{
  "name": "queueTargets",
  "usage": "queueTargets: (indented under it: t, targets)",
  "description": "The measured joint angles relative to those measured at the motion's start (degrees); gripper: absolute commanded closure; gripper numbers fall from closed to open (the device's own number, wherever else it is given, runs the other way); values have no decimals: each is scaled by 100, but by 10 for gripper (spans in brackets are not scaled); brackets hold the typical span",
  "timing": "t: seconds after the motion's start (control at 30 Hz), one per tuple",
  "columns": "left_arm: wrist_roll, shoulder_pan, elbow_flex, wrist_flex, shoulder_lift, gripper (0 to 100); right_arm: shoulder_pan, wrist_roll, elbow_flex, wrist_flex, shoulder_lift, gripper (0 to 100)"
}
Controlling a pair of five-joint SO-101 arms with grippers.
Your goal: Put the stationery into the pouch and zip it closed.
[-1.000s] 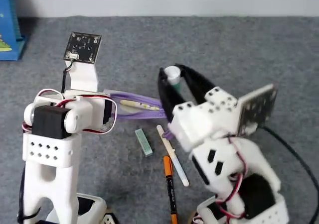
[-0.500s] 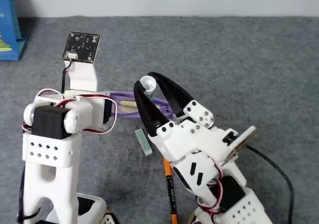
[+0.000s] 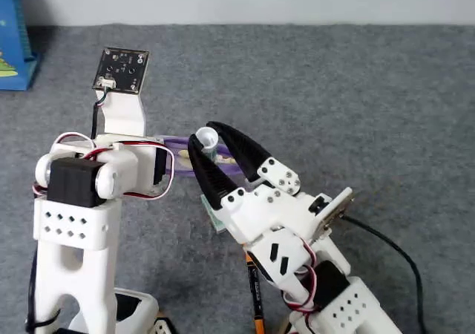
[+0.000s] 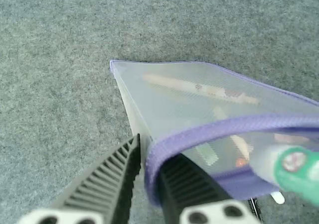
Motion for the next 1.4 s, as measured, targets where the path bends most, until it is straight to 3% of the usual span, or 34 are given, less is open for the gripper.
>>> queueTargets:
  t: [0.23, 0.43, 0.53, 0.7, 1.07, 1.23, 1.4]
  targets:
    - [0, 0, 0, 0, 0, 989, 167, 0, 35, -466, 633, 984]
    - [0, 9, 0, 0, 0, 989, 167, 0, 35, -220, 782, 793]
    - [18, 9, 0, 0, 0, 989, 167, 0, 35, 237, 756, 782]
    - [18, 9, 0, 0, 9, 989, 176, 158, -97, 1618, 185, 836]
    - [18, -580, 0, 0, 9, 989, 826, 185, -1978, 6057, -114, 844]
    - [18, -888, 0, 0, 9, 989, 1257, 185, -2004, 6980, 167, 844]
    - [18, -1020, 0, 0, 9, 989, 1618, 185, -2004, 7086, 1415, 844]
